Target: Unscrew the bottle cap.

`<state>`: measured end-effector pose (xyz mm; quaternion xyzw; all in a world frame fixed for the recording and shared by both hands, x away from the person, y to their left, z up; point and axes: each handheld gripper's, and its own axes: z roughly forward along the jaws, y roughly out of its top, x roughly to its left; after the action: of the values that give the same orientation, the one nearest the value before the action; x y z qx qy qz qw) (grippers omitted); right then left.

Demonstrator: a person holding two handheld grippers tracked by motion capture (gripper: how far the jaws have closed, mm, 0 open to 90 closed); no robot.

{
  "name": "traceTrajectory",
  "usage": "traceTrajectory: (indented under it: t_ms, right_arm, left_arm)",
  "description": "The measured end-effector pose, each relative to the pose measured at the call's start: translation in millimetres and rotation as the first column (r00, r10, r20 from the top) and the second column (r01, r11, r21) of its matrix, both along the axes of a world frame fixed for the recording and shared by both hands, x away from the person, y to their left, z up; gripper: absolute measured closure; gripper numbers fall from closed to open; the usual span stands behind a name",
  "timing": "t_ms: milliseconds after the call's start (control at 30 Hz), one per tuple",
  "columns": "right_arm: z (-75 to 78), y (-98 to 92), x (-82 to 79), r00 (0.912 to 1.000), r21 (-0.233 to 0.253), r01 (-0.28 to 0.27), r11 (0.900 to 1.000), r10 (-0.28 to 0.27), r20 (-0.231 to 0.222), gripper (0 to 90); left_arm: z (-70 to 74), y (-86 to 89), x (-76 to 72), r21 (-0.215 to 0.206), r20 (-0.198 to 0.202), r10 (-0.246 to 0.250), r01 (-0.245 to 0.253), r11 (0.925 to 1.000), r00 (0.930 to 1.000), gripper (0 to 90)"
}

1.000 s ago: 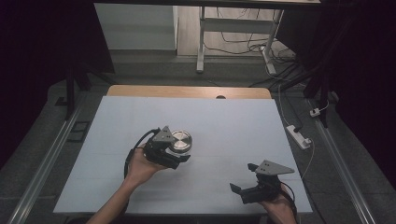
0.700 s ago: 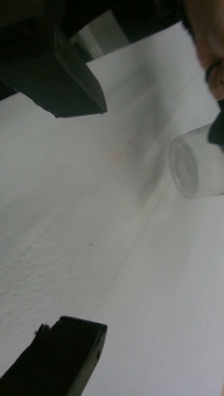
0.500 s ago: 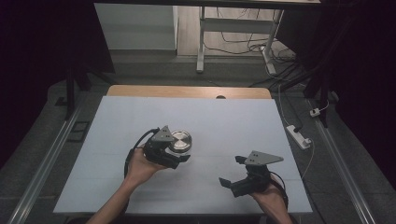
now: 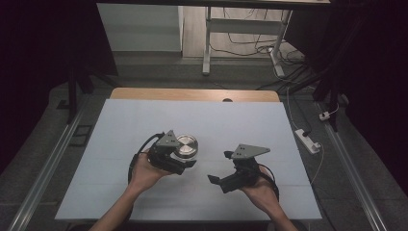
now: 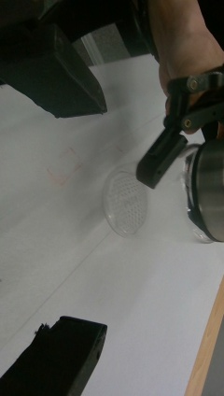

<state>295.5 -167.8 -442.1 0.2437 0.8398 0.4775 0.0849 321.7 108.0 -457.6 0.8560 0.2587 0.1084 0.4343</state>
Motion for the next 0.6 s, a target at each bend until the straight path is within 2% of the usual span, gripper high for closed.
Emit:
traceTrajectory:
  t_ms: [167, 300, 600]
  right_arm:
    - [4.9, 12.4, 6.7, 1.0000, -0.024, 0.005, 1.000, -0.005, -0.003, 0.0]
    - [9.7, 19.8, 11.8, 1.0000, -0.010, 0.002, 1.000, -0.002, -0.005, 0.0]
    - [25.1, 41.6, 24.3, 0.9997, -0.005, -0.005, 1.000, 0.005, 0.025, 0.0]
  left_arm:
    - [-0.8, -0.8, 0.0, 0.003, -0.001, -0.004, 0.004, 1.0000, 1.0000, 15.2]
    - [-1.3, -1.4, -0.2, 0.004, -0.003, -0.007, 0.007, 1.0000, 1.0000, 15.2]
    - [-1.5, -2.5, -0.6, 0.004, -0.003, -0.009, 0.009, 0.9999, 1.0000, 15.2]
